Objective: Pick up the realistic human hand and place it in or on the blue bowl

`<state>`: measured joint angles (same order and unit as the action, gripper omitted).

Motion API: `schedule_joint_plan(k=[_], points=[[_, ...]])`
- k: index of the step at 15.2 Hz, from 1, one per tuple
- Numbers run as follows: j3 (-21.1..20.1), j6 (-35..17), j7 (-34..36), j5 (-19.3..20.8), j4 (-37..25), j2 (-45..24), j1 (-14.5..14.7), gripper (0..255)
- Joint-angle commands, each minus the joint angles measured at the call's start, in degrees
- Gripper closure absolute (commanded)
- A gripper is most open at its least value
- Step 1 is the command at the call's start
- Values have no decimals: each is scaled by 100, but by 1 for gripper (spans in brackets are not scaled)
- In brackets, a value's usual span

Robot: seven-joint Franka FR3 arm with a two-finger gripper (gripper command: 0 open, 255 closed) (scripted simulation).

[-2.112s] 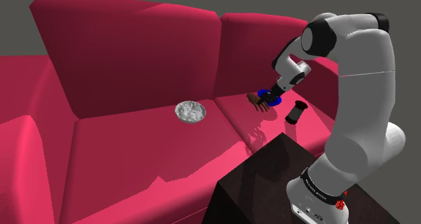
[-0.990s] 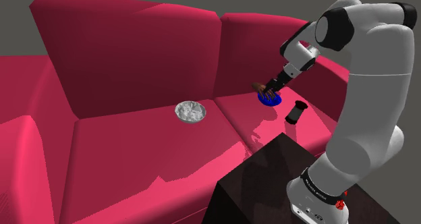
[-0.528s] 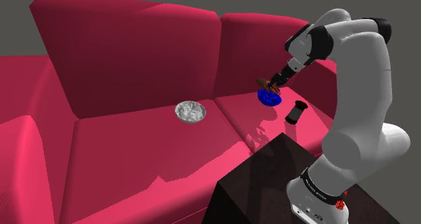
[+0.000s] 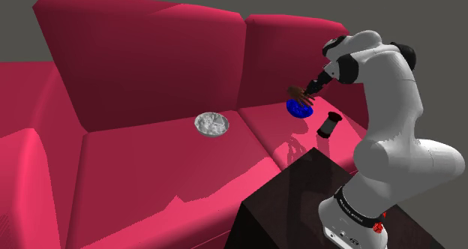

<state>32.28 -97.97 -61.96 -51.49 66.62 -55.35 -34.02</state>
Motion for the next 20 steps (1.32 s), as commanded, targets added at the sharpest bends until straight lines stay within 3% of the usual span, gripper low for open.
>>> schedule_joint_plan(k=[1,11,20], points=[[-33,-308,6,-131,-142,-119,-6,255],[15,-584,-221,-459,-218,-628,25,255],[384,-494,-339,-860,-287,-882,206,255]])
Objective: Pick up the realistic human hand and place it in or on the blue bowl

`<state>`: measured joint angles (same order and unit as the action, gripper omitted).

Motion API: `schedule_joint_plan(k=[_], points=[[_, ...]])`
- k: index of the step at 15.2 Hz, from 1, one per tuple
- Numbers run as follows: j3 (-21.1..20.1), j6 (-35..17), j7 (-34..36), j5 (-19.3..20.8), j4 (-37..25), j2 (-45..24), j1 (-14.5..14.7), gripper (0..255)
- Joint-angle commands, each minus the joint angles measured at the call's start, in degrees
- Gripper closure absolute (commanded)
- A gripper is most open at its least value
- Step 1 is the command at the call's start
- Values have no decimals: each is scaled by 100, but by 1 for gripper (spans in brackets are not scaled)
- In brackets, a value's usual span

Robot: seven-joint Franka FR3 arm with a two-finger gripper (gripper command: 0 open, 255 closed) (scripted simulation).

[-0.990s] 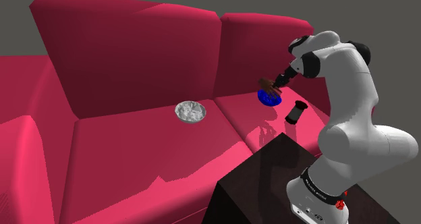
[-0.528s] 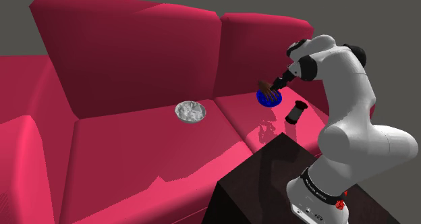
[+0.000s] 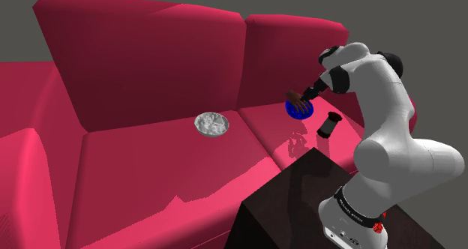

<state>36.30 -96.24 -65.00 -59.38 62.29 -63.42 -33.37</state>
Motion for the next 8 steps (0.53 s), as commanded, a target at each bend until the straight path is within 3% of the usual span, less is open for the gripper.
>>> schedule_joint_plan(k=[1,2,8], points=[[39,-643,-46,-123,142,-95,169,255],[43,-693,-85,-129,268,-47,226,0],[83,-534,-29,-81,115,-18,132,0]])
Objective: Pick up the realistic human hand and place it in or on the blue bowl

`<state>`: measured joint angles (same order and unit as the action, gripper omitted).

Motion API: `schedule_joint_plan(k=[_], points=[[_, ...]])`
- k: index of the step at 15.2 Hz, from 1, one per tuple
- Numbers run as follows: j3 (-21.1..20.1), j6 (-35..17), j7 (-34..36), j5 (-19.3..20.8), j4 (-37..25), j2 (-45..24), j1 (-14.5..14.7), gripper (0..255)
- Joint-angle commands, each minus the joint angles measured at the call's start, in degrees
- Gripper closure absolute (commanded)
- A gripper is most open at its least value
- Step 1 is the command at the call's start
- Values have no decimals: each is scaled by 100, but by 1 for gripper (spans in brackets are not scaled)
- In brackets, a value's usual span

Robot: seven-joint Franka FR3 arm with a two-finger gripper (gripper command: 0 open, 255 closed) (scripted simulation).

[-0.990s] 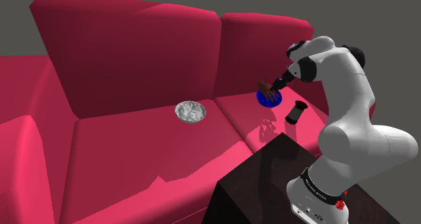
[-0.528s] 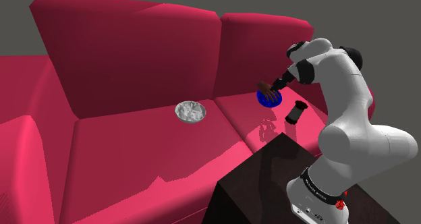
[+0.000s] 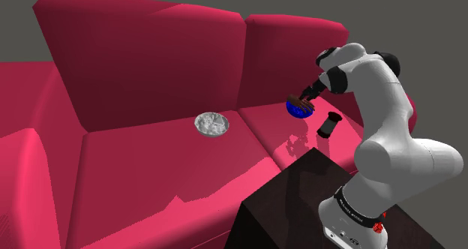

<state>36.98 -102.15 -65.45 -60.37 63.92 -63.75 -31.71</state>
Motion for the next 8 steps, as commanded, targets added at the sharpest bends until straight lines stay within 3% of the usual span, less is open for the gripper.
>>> schedule_joint_plan(k=[1,8], points=[[56,169,37,63,-87,88,-78,0],[122,378,82,139,-189,203,-168,0]])
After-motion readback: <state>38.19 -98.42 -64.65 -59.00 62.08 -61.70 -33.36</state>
